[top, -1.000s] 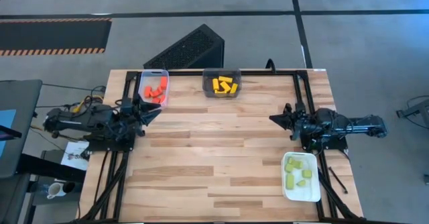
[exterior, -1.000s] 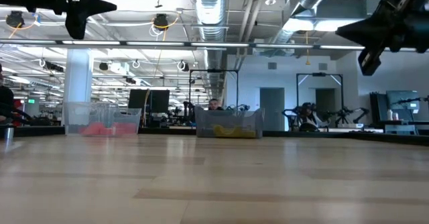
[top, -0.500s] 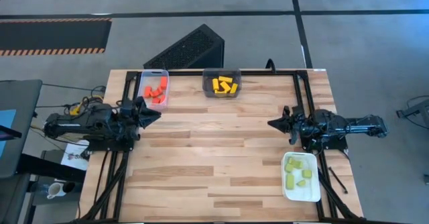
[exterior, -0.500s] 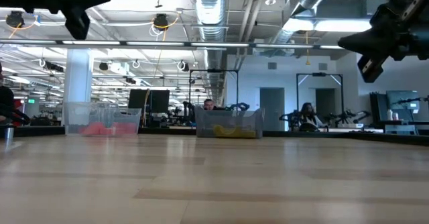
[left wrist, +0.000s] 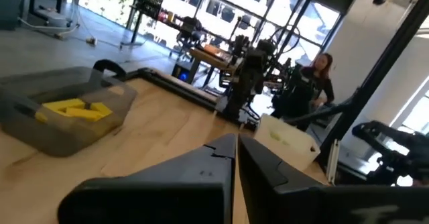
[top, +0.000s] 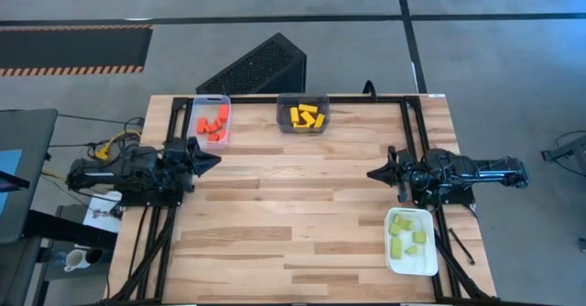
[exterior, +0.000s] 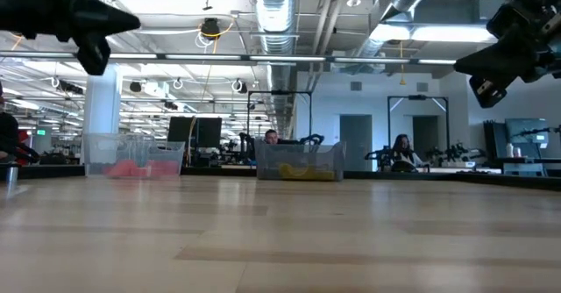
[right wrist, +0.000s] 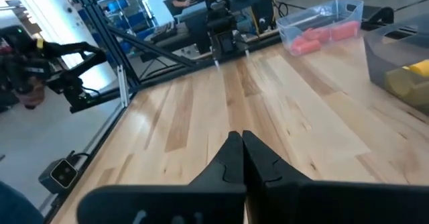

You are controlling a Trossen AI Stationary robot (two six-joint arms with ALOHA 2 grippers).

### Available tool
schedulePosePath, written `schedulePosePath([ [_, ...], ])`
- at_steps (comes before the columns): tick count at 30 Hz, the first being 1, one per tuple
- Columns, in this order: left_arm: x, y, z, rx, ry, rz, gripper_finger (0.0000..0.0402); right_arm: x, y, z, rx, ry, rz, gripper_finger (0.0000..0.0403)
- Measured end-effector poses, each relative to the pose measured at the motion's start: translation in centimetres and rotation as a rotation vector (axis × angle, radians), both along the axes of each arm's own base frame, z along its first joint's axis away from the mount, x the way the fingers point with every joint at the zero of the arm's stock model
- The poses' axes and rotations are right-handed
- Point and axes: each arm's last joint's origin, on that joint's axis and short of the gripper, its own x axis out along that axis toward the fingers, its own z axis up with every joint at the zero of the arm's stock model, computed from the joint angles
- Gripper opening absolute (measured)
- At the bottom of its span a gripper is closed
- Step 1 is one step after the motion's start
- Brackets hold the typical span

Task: Sort & place blocks by color
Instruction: Return to Home Position

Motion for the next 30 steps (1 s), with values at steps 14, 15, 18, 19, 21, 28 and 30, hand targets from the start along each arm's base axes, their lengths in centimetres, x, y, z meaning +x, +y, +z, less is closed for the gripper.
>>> schedulePosePath([
  [14,1.5,-0.2,-3.9,-0.004,-0.04,-0.052,0.0,0.2,-0.2,-0.1,-0.017,-0.037,-0.082,0.0007],
  [15,1.5,-0.2,-3.9,0.004,-0.035,-0.052,0.0,0.3,-0.2,-0.1,-0.027,-0.04,-0.082,0.0007],
  [18,1.5,-0.2,-4.0,0.056,-0.027,-0.049,0.0,0.3,-0.2,0.1,-0.057,-0.061,-0.076,0.0007],
  [19,1.6,-0.2,-4.0,0.082,-0.017,-0.044,0.0,0.3,-0.2,0.1,-0.067,-0.067,-0.073,0.0007],
  [21,1.6,-0.2,-4.0,0.148,-0.003,-0.03,0.0,0.3,-0.2,0.1,-0.101,-0.07,-0.072,0.0007],
  [28,1.9,0.2,-4.5,0.246,0.068,0.002,0.0,0.5,-0.3,-0.3,-0.13,-0.124,-0.076,0.0007],
  [30,2.1,0.3,-4.7,0.24,0.096,0.001,0.0,0.6,-0.2,-0.6,-0.136,-0.129,-0.045,0.0007],
])
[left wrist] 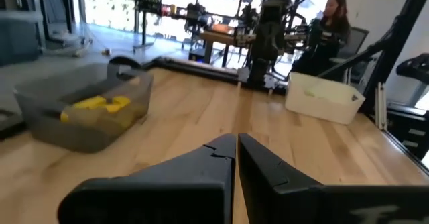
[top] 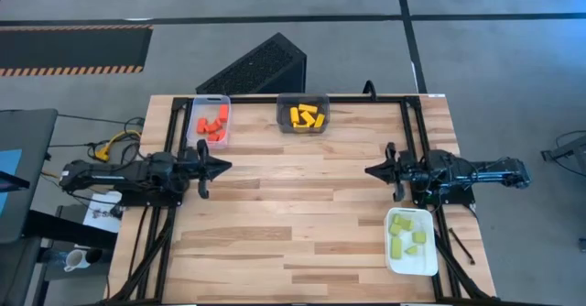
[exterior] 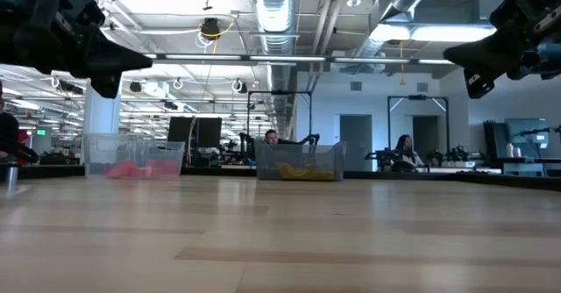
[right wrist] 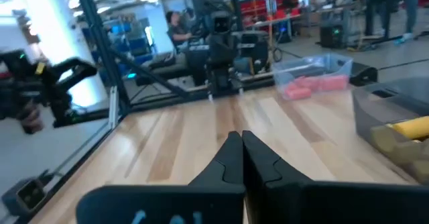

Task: Sort & place blocks by color
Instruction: Return to Home Position

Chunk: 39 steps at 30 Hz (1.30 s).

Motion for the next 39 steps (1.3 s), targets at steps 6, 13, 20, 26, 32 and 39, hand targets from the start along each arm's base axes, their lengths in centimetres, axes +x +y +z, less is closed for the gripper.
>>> schedulePosePath([
  [6,0.3,0.06,-0.44,-0.092,0.037,0.005,0.0,0.16,0.09,-0.32,-0.02,0.037,0.033,0.0008],
  [13,0.3,0.04,-0.44,-0.088,0.038,-0.002,0.0,0.22,0.11,-0.43,-0.03,0.049,0.037,0.0011],
  [20,0.3,0.05,-0.44,-0.107,0.035,0.0,0.0,0.21,0.11,-0.44,-0.03,0.048,0.038,0.0028],
  [26,0.3,0.05,-0.44,-0.108,0.035,0.0,0.0,0.22,0.12,-0.46,-0.03,0.049,0.04,0.0033],
  [32,0.3,0.05,-0.44,-0.109,0.035,0.0,0.0,0.22,0.12,-0.47,-0.029,0.05,0.041,0.0029],
  [39,0.3,0.05,-0.44,-0.109,0.035,0.001,0.0,0.22,0.12,-0.48,-0.029,0.05,0.041,0.0028],
])
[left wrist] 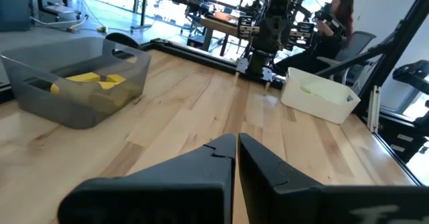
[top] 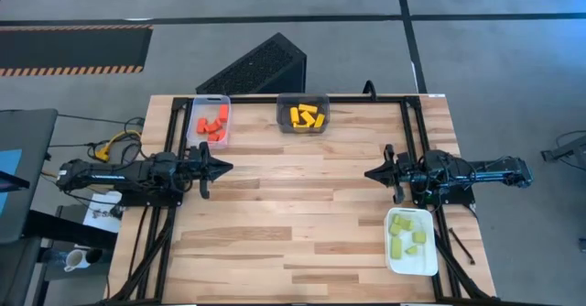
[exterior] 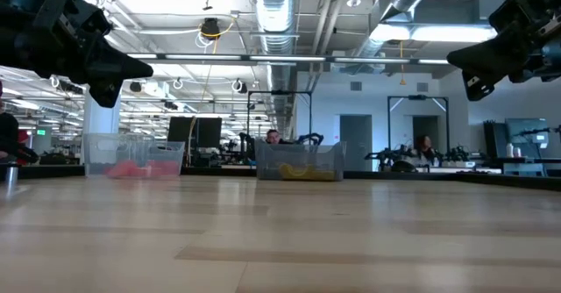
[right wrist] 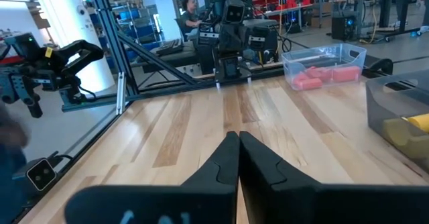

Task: Sort & place blocks by color
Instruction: Return to Home Position

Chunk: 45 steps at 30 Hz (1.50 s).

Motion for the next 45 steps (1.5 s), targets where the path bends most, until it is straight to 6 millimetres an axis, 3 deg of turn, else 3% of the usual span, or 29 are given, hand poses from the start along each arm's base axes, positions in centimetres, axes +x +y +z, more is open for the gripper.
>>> schedulePosePath([
  [45,0.03,-0.72,-0.02,0.001,0.001,-0.055,0.0,0.01,0.0,-0.04,0.0,0.002,0.002,0.0026],
])
